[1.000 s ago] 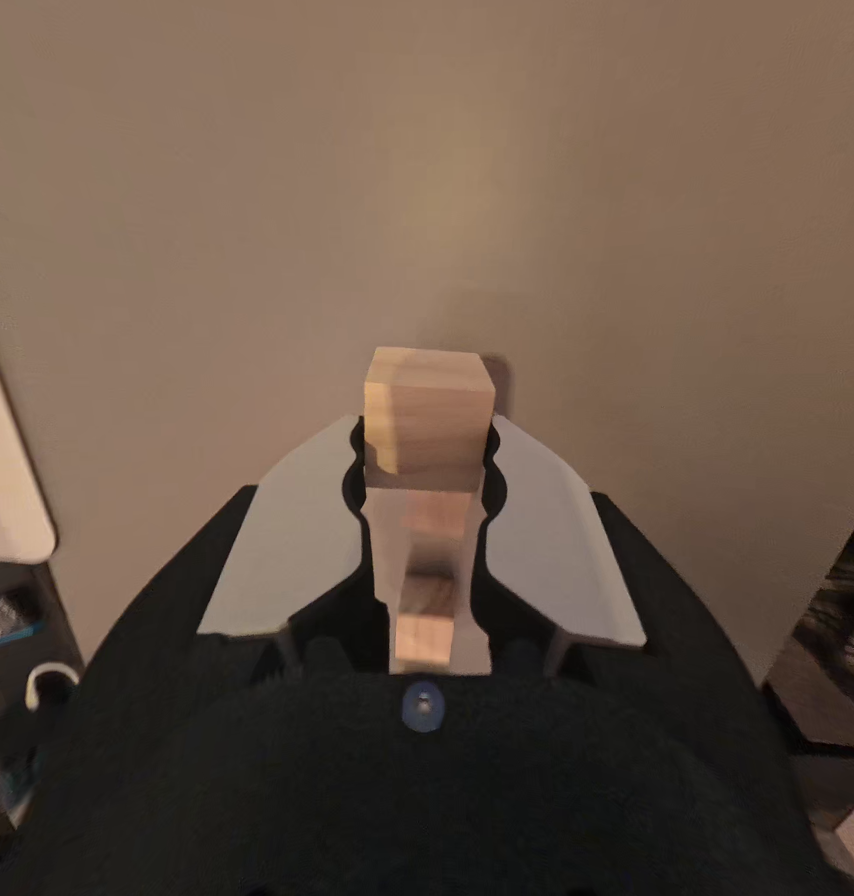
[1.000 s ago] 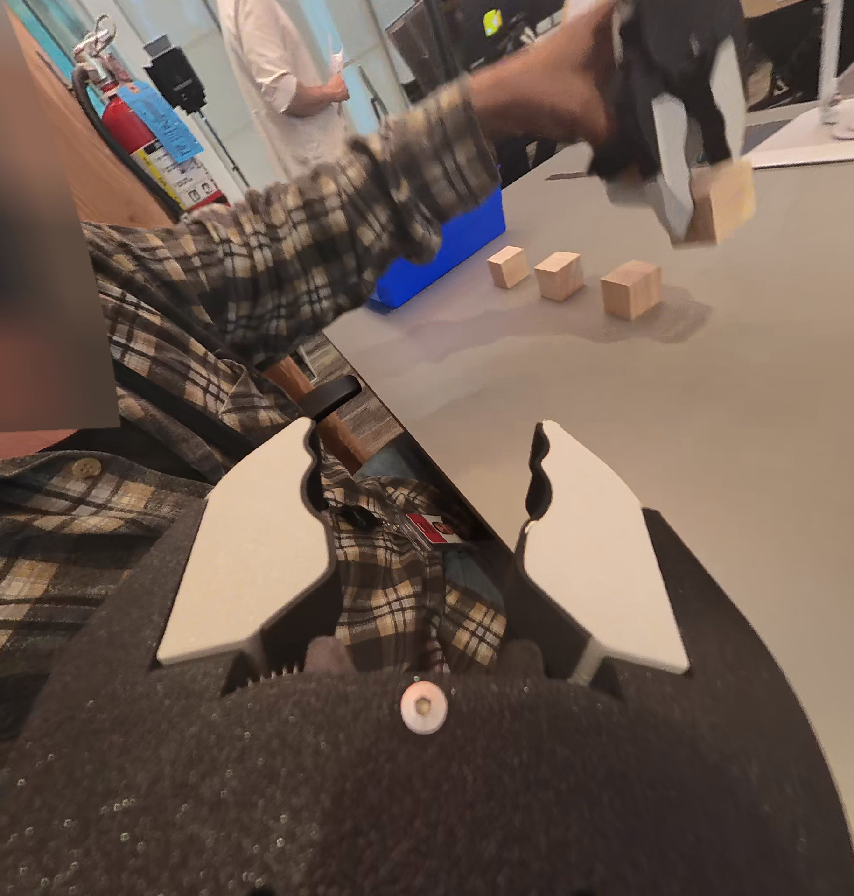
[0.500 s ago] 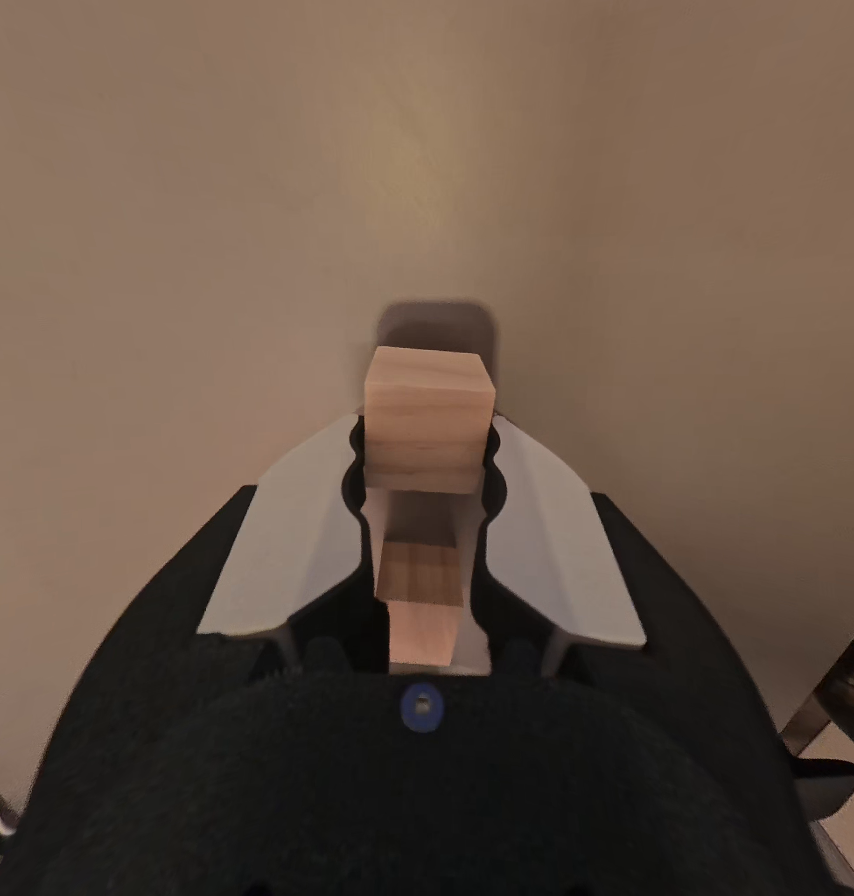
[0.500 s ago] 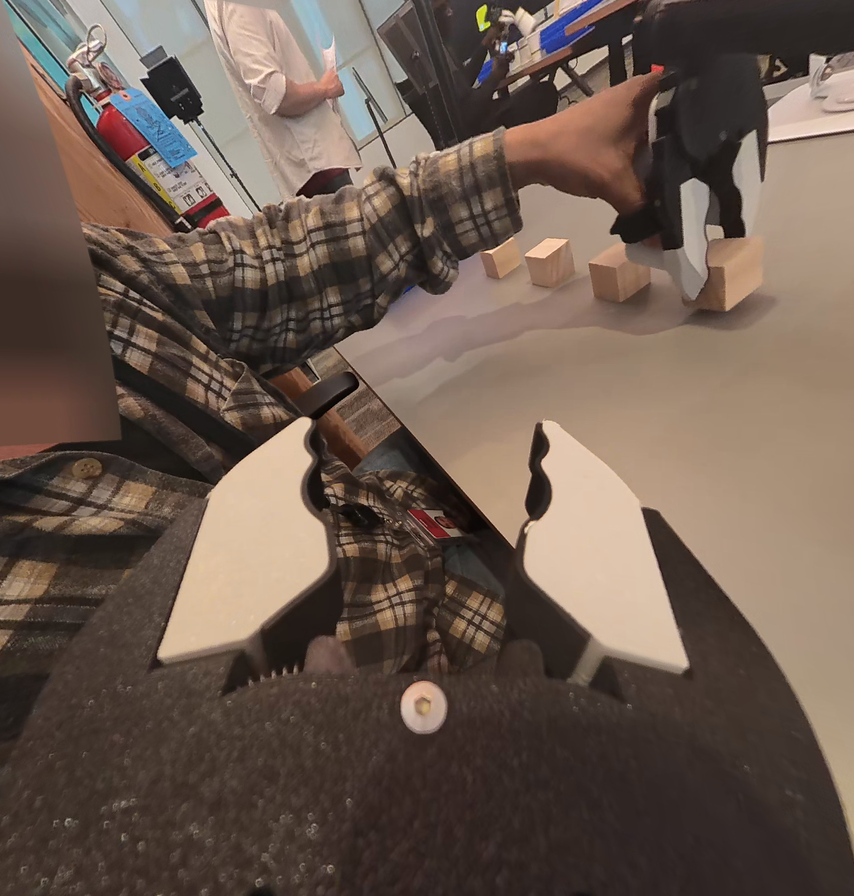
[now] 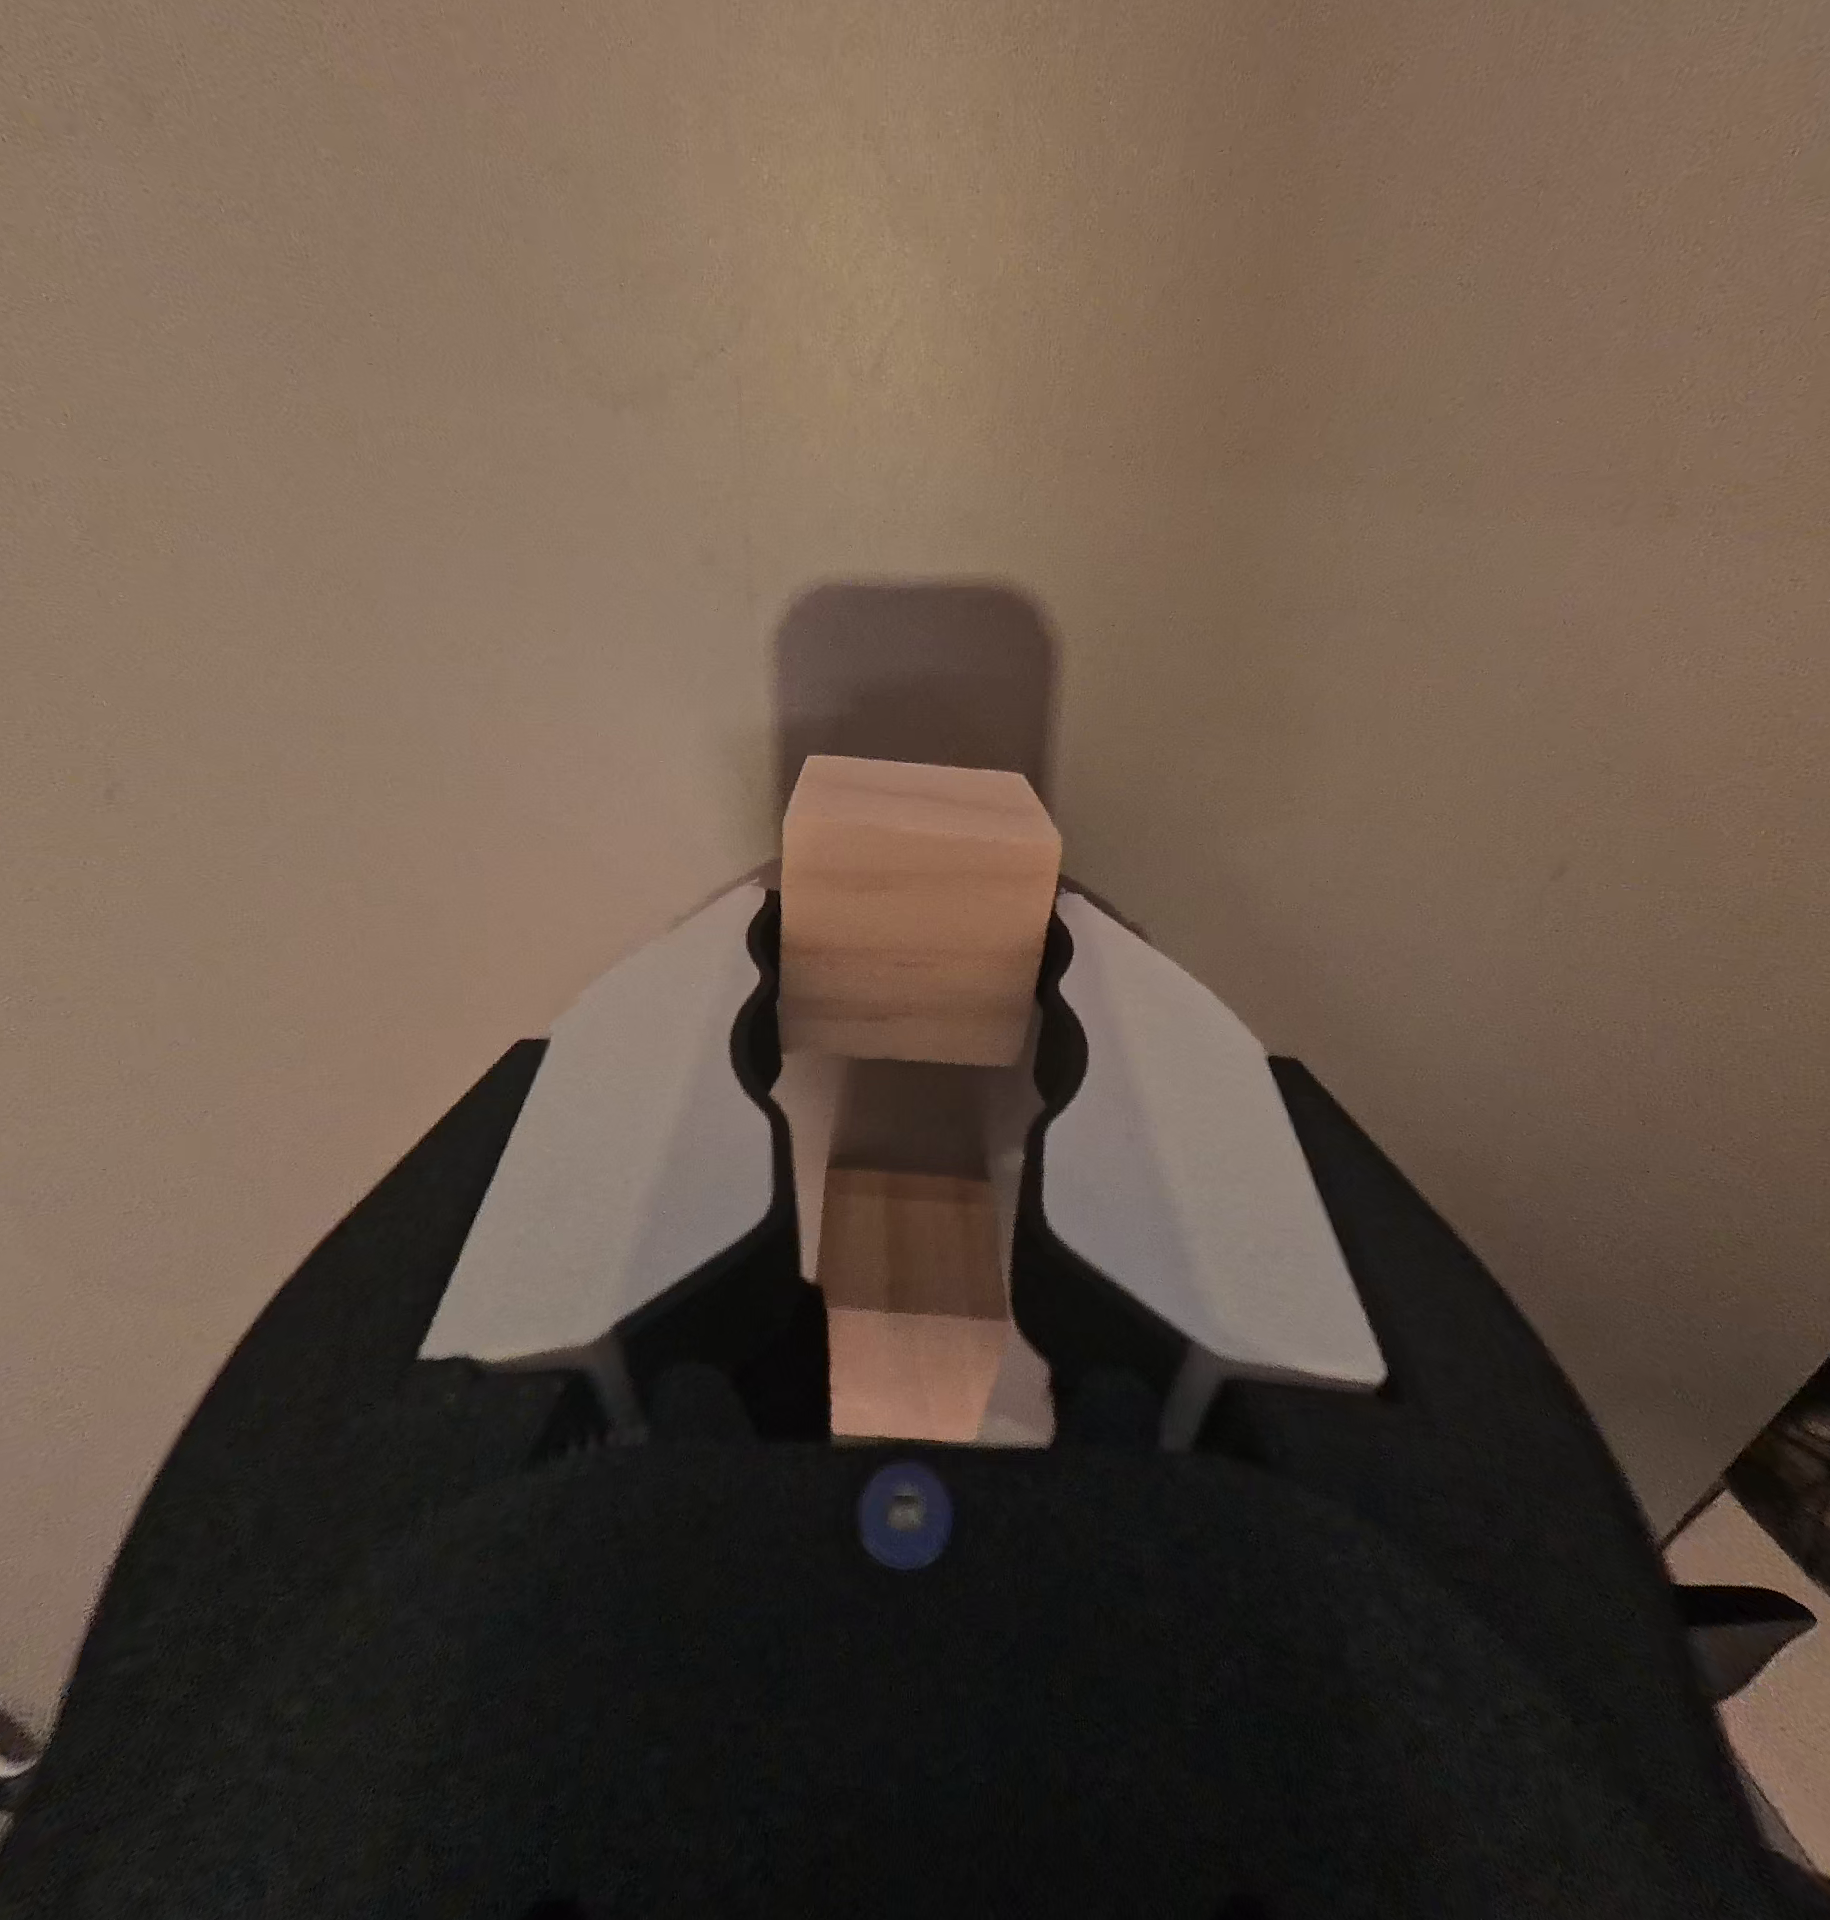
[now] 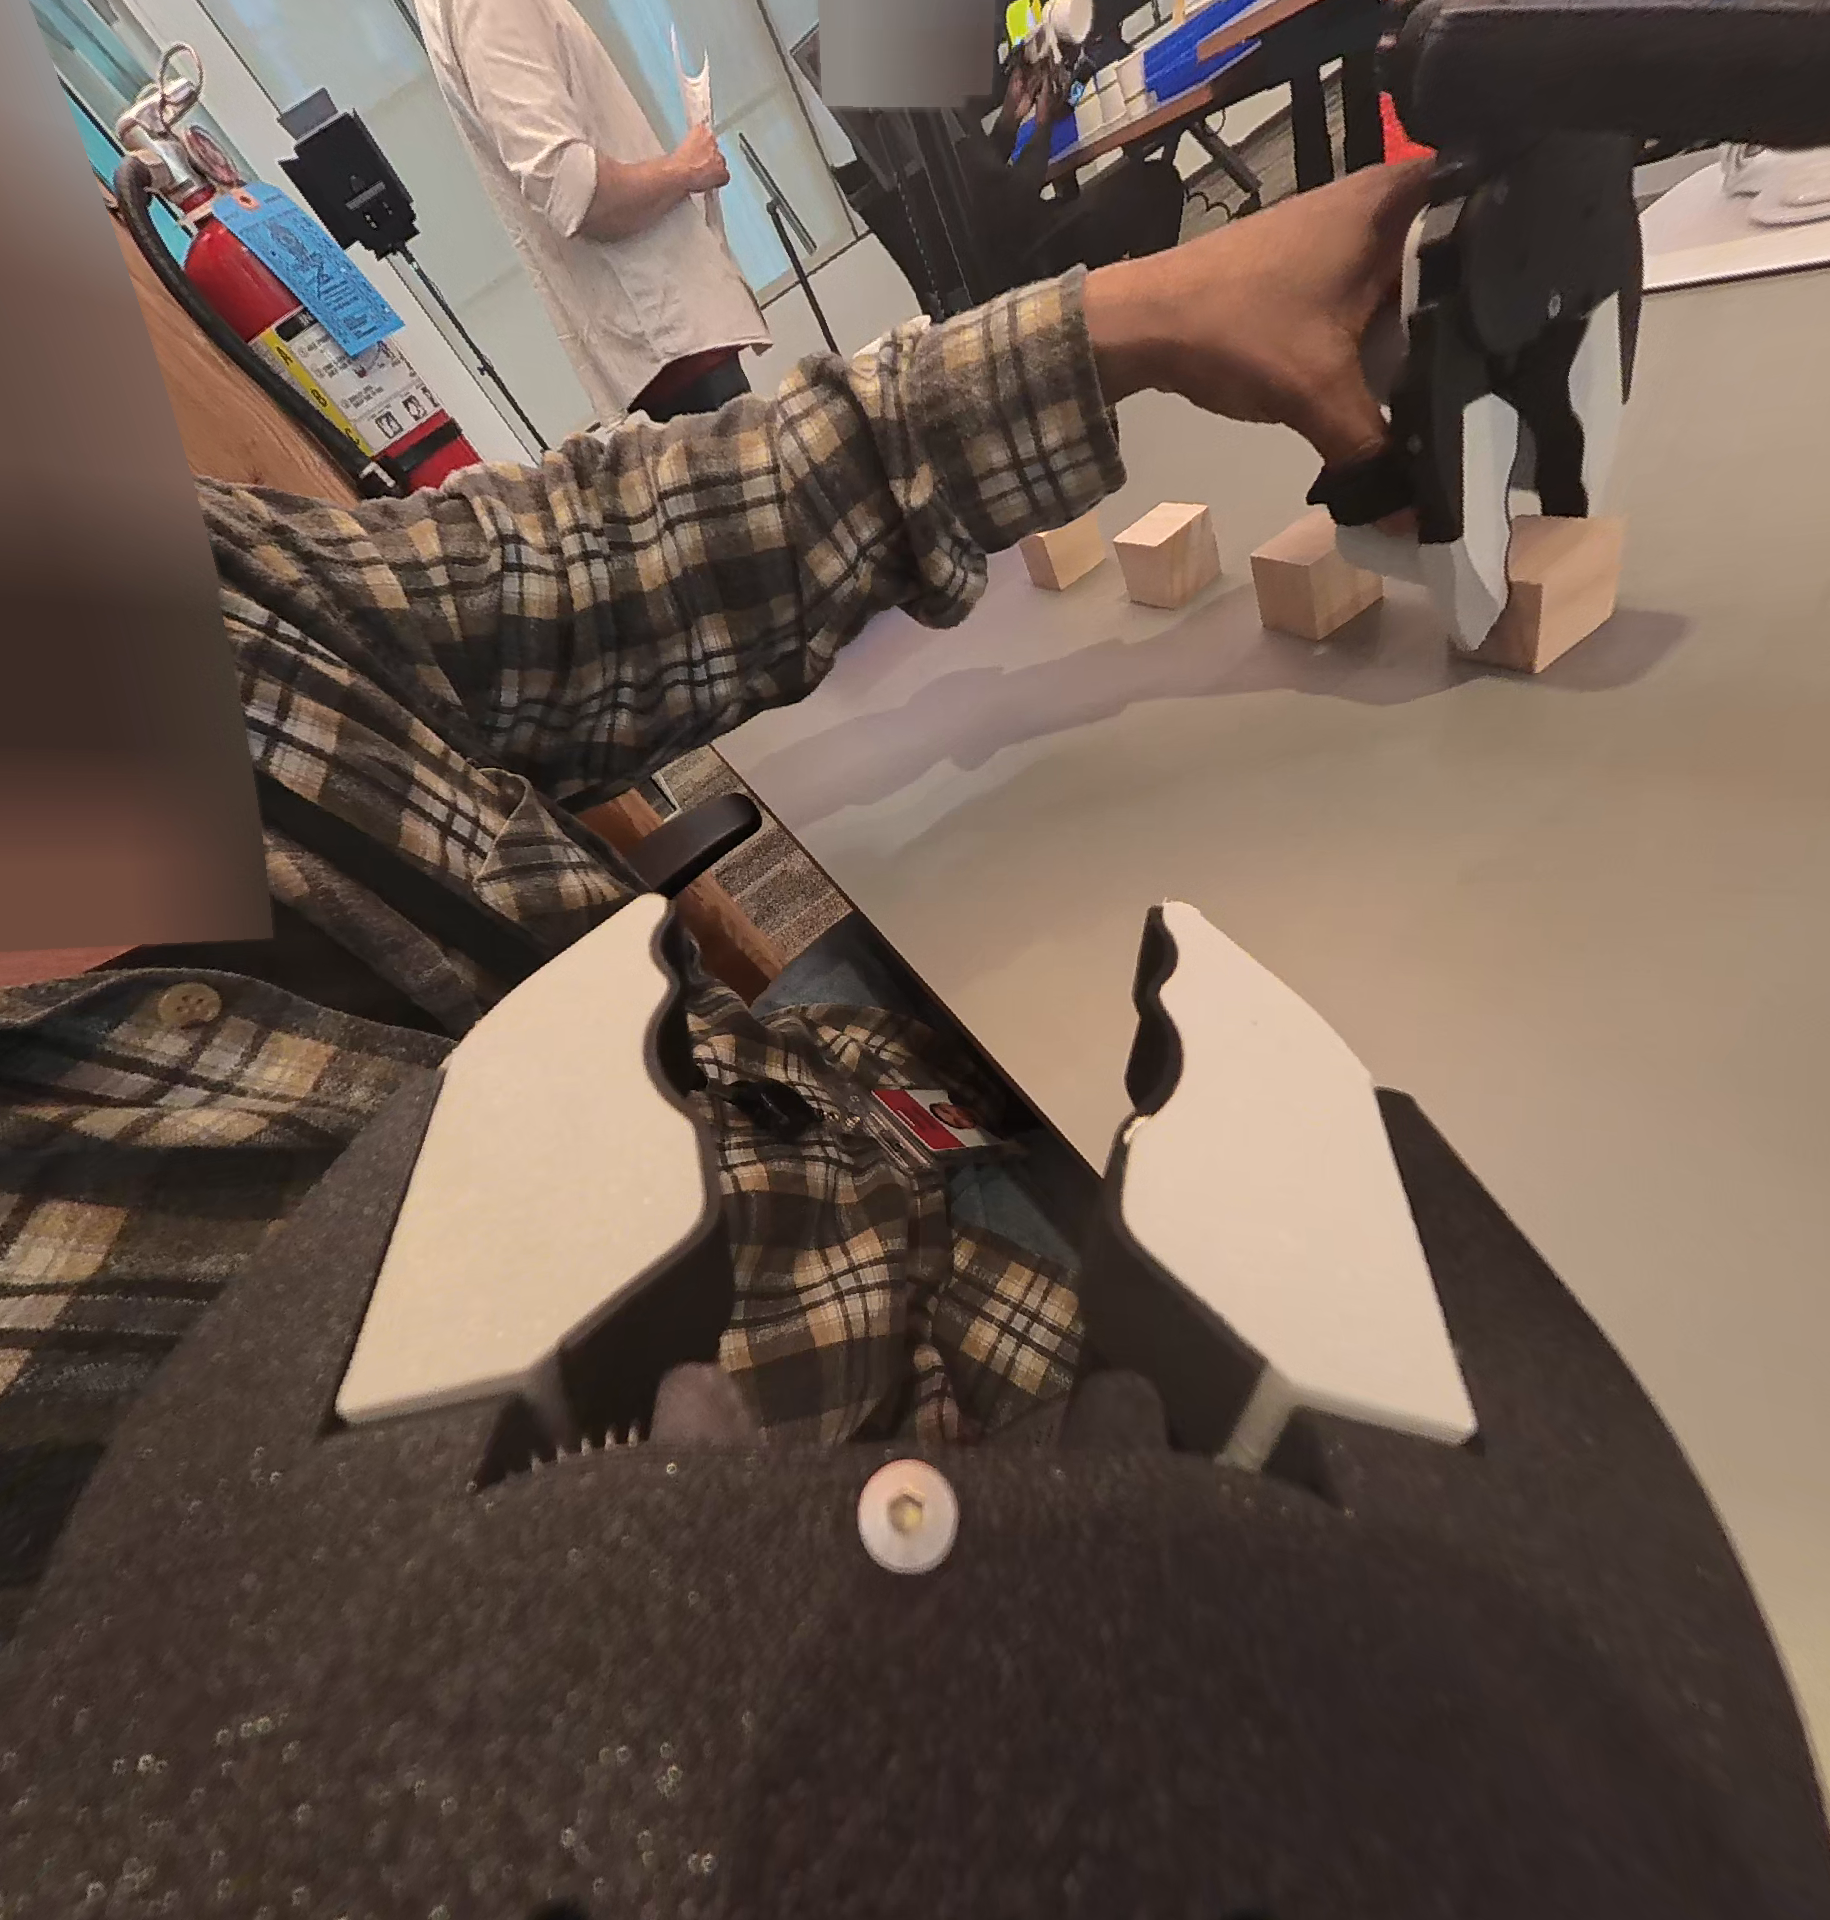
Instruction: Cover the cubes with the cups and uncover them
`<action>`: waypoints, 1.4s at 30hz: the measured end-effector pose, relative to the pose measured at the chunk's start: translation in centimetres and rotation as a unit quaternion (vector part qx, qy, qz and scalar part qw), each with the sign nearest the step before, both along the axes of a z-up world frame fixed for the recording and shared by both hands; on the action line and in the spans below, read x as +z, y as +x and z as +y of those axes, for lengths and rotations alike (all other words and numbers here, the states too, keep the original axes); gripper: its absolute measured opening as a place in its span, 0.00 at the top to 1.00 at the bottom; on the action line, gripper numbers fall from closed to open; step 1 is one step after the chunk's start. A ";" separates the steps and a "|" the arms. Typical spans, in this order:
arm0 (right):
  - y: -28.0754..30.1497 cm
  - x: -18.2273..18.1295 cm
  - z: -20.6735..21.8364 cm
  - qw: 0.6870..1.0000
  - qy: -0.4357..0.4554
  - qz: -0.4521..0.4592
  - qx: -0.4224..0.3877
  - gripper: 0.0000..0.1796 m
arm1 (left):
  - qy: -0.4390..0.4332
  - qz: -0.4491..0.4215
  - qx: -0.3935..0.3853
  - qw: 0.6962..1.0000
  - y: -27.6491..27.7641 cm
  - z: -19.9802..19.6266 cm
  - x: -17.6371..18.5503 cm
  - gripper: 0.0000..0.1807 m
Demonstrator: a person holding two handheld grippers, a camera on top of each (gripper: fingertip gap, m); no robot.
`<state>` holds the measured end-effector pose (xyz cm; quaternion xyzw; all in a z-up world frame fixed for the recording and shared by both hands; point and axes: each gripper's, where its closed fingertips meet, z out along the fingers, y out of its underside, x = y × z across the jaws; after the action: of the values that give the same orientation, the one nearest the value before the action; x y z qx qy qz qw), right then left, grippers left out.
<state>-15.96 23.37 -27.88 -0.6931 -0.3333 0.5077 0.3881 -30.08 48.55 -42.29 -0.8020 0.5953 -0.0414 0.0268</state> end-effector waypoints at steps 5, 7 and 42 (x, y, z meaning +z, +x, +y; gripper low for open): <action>0.2 0.4 0.1 1.000 0.005 0.006 -0.007 0.53 | 0.029 0.005 0.005 1.000 -0.1 0.8 -0.3 0.53; 0.2 0.5 0.1 1.000 0.008 0.006 -0.007 0.53 | 0.049 -0.016 0.019 0.998 -0.4 1.5 1.0 0.43; -6.3 0.5 0.2 0.998 0.003 -0.028 0.062 0.53 | 0.118 0.012 0.335 0.935 -53.2 -9.8 13.4 0.78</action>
<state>-22.27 23.61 -27.37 -0.6841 -0.3875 0.5104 0.3483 -83.24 38.80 -28.87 -0.9463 0.2930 0.0500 0.1271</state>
